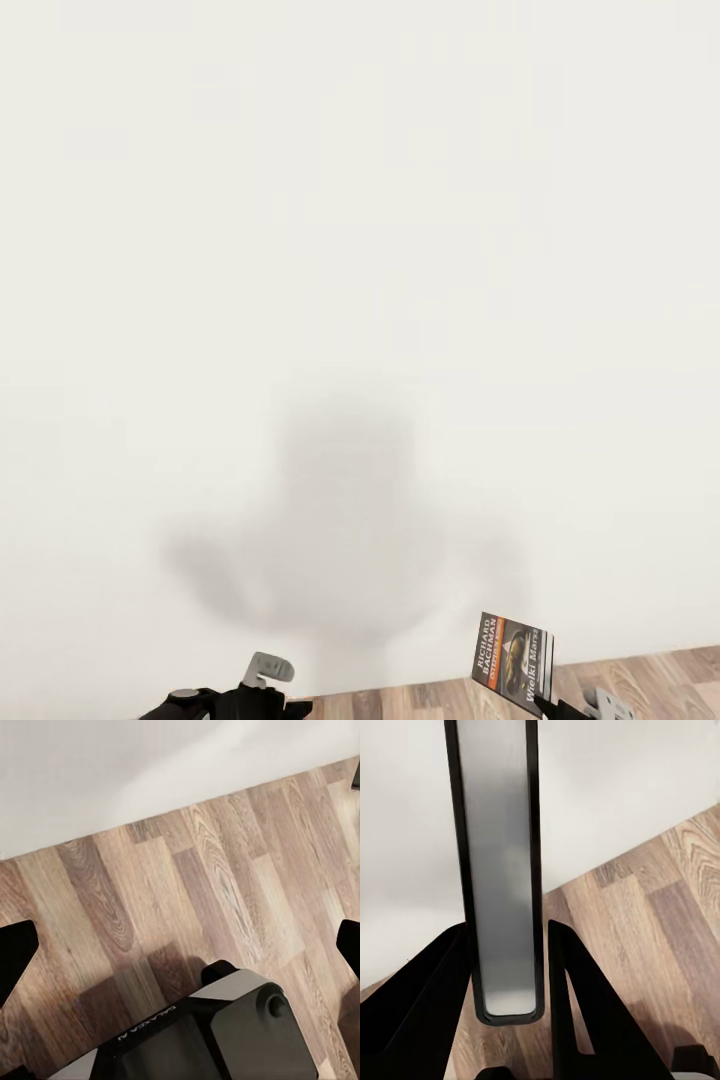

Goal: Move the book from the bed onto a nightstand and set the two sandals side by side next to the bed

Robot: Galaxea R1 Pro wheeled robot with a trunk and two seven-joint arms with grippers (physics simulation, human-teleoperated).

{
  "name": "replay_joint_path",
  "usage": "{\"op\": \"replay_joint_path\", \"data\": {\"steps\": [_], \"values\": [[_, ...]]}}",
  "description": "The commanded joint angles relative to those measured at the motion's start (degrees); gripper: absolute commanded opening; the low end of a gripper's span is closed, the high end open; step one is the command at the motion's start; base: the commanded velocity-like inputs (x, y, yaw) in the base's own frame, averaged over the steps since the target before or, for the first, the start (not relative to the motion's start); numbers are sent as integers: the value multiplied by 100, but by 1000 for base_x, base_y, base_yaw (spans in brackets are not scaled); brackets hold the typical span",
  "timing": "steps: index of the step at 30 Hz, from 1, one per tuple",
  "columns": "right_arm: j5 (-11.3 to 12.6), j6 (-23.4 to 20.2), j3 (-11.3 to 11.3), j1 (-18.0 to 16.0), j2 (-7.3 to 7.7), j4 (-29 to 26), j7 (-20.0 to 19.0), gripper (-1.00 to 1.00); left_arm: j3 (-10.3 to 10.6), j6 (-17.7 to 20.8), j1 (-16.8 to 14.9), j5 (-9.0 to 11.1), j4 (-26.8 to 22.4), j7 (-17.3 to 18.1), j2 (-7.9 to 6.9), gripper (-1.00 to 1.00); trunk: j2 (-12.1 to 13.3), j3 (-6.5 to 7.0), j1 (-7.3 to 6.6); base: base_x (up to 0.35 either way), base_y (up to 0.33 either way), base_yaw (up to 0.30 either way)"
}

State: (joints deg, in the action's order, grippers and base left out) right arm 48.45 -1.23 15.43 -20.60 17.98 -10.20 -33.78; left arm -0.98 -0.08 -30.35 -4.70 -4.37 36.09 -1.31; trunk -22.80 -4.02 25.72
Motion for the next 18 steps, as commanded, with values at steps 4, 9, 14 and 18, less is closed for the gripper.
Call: {"op": "replay_joint_path", "data": {"steps": [4, 9, 14, 18], "values": [[62, -16, 38, -6, 4, 0, -16, -100, -17, -1, -5, -49, -6, 17, -1, 100, -12, -13, 7, 317, 0, -5], [62, -12, 39, -7, 4, 0, -22, -100, -17, -1, -5, -49, -3, 16, -1, 100, -12, -13, 7, 202, 0, -9], [60, -11, 39, -8, 4, 0, -23, -100, -17, -1, -6, -49, -3, 17, -1, 100, -12, -13, 7, 43, 0, -121], [60, -11, 37, -6, 4, 0, -23, -100, -17, -1, -6, -49, -2, 18, -1, 100, -12, -9, 7, 8, 0, -218]]}}
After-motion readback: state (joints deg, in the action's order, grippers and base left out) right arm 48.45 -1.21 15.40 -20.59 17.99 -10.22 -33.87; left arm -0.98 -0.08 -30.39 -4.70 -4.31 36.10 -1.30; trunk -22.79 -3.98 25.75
